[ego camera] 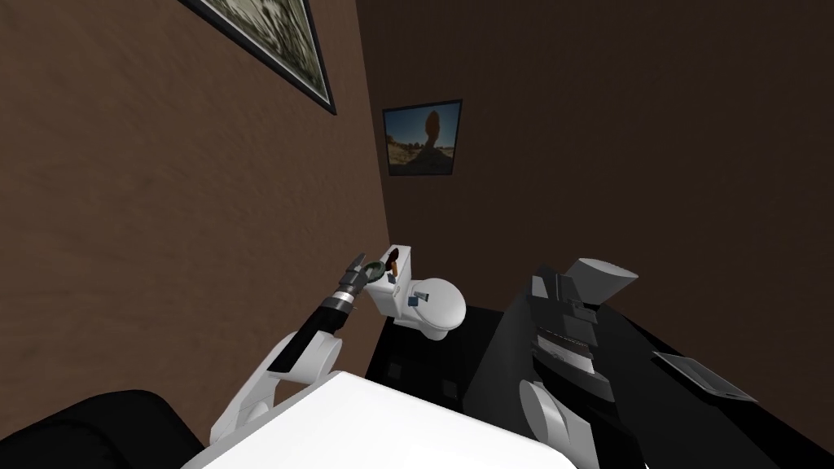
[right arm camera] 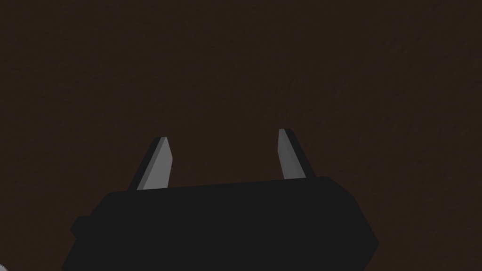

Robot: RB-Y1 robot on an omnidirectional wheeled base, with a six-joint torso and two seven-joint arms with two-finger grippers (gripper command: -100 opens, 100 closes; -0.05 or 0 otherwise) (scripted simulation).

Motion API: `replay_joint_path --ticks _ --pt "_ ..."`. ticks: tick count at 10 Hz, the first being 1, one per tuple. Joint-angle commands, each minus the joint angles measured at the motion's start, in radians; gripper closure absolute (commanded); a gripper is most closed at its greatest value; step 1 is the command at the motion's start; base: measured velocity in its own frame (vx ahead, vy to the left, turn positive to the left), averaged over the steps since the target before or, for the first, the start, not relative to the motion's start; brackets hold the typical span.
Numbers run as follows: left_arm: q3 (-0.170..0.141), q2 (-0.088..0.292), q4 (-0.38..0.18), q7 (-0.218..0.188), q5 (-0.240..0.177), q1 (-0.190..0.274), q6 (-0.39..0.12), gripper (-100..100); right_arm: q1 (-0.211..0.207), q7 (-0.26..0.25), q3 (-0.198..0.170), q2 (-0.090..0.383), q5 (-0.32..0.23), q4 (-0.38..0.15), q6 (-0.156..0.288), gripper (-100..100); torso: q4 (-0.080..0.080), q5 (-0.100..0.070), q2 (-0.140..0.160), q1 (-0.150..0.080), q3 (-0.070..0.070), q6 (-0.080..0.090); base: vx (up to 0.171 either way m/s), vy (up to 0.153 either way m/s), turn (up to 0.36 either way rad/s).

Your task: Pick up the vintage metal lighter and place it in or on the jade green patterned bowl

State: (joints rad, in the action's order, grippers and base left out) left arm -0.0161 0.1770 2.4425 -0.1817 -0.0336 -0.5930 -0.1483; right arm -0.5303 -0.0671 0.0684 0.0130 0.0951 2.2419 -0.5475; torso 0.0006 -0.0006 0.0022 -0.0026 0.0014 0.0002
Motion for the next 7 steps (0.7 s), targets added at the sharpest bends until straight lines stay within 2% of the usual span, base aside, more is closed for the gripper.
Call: replay_joint_path --ticks 1,4,7 --pt "-0.002 0.002 0.007 -0.002 -0.005 -0.004 -0.041 -100 0.0 0.0 0.0 0.0 0.0 0.0 0.0 0 0.0 0.0 0.0 0.0 0.0 0.0 -0.029 -0.032 0.011" --pt "-0.008 0.011 0.023 -0.005 -0.023 -0.006 -0.131 -100 0.0 0.0 0.0 0.0 0.0 0.0 0.0 0 0.0 0.0 -0.001 0.001 -0.001 0.0 -0.018 -0.031 0.01" --pt "-0.01 0.016 0.03 -0.006 -0.034 -0.005 -0.2 -100 0.0 0.0 0.0 0.0 0.0 0.0 0.0 0 -0.001 0.0 -0.002 0.001 -0.001 0.0 -0.002 -0.022 0.004"
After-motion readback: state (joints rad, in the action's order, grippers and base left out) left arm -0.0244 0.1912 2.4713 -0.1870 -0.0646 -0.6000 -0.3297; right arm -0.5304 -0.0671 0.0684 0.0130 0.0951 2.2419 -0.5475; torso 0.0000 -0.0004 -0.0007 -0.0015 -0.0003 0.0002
